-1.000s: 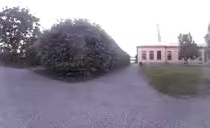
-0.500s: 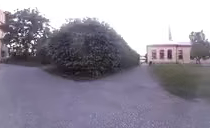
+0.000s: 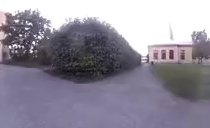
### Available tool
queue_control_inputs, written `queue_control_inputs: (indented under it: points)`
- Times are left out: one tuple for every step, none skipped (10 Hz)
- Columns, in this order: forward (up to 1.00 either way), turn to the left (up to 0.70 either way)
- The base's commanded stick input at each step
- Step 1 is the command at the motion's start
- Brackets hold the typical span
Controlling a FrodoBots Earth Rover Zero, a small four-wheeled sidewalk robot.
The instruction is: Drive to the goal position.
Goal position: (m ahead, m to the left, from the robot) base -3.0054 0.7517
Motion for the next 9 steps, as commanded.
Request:
queue_control_inputs:
  points:
    - [0.00, 0.45]
    - [0.00, 0.45]
    - [0.00, 0.45]
    - [0.00, 0.45]
    - [0.00, 0.45]
    - [0.00, 0.45]
    - [0.00, 0.45]
    - [0.00, 0.45]
    - [0.00, 0.45]
